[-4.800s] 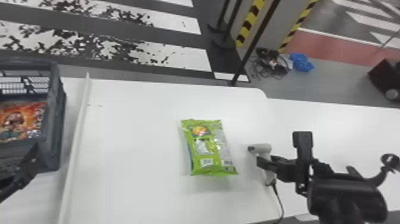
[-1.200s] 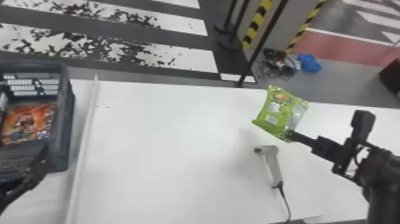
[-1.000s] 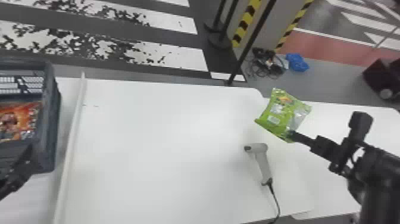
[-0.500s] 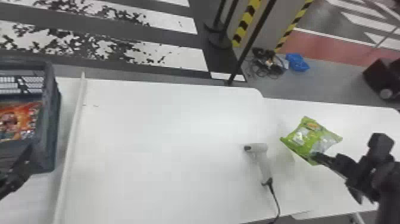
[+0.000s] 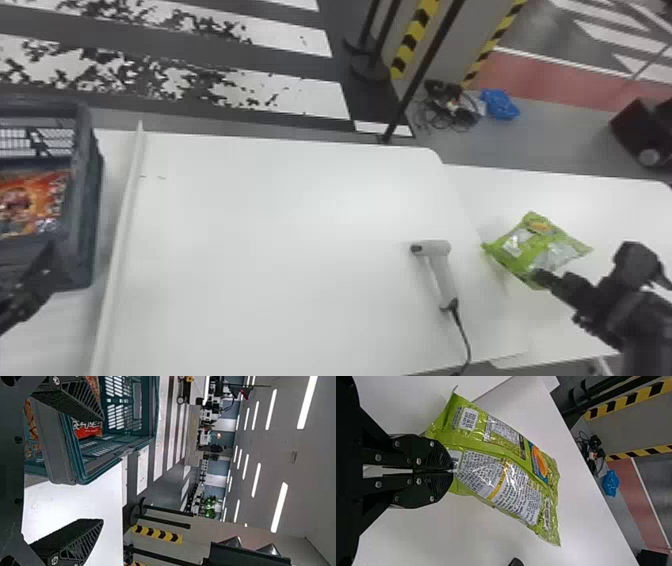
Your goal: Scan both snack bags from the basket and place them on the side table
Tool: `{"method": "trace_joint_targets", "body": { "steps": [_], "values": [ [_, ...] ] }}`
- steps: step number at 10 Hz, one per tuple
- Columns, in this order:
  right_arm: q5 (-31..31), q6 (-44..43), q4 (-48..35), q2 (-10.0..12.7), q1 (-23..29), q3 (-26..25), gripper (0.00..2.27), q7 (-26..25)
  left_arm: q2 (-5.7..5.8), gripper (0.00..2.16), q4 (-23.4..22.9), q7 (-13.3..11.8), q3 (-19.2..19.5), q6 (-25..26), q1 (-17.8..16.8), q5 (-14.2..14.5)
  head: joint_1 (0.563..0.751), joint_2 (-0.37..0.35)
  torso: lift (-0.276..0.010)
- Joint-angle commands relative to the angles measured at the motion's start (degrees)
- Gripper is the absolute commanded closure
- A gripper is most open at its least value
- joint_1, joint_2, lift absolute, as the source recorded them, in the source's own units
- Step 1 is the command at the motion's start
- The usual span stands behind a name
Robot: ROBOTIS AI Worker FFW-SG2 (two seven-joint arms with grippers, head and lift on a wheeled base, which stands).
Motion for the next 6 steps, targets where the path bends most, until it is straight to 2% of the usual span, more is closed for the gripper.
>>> {"method": "trace_joint_targets", "body": {
  "steps": [1,3,5,6],
  "values": [
    [-1.09,-3.83,1.91,0.29,0.0,-0.29,0.0,-1.57,-0.09,0.09,-0.03,0.0,0.0,0.0,0.07,0.0,0.695,-0.35,-0.075],
    [-3.81,-6.46,0.68,1.61,0.97,-1.43,0.02,-2.63,-0.26,0.09,-0.12,0.0,0.0,0.0,0.07,-0.09,0.695,-0.35,-0.075],
    [-6.62,-8.22,-7.14,5.12,4.22,-1.78,0.04,-2.45,-0.26,0.09,-0.64,0.0,0.18,0.0,0.34,-0.09,0.695,-0.35,-0.075],
    [-8.56,-8.22,-12.51,7.59,6.24,-1.43,0.04,-2.1,-0.26,0.09,-0.91,0.0,0.18,0.0,0.51,-0.09,0.695,-0.35,-0.075]
  ]
}}
